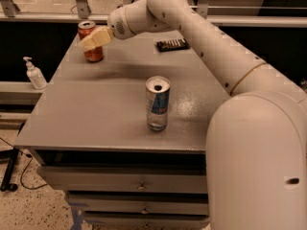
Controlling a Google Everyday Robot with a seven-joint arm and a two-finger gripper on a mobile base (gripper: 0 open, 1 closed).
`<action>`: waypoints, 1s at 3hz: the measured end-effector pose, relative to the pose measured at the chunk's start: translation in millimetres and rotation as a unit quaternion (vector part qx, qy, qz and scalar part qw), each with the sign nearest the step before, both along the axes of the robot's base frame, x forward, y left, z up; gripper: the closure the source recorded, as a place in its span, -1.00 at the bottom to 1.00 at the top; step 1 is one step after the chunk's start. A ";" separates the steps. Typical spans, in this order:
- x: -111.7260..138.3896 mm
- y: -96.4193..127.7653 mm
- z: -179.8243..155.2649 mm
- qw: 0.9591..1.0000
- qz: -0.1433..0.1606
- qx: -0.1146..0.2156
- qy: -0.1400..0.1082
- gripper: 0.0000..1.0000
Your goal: Pick coke can
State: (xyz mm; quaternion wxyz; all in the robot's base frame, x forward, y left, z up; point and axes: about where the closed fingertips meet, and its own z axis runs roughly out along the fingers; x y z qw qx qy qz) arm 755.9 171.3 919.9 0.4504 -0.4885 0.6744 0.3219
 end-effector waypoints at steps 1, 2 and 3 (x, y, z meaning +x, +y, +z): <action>5.1 15.1 -8.3 1.000 0.004 0.006 0.002 -1.00; 12.5 25.4 -10.2 1.000 0.002 0.012 -0.008 -0.63; 14.5 26.1 -13.8 1.000 -0.003 0.013 -0.011 -0.17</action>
Offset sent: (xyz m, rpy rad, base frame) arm 0.0237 0.0310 -0.0084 0.0403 -0.0464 -0.0095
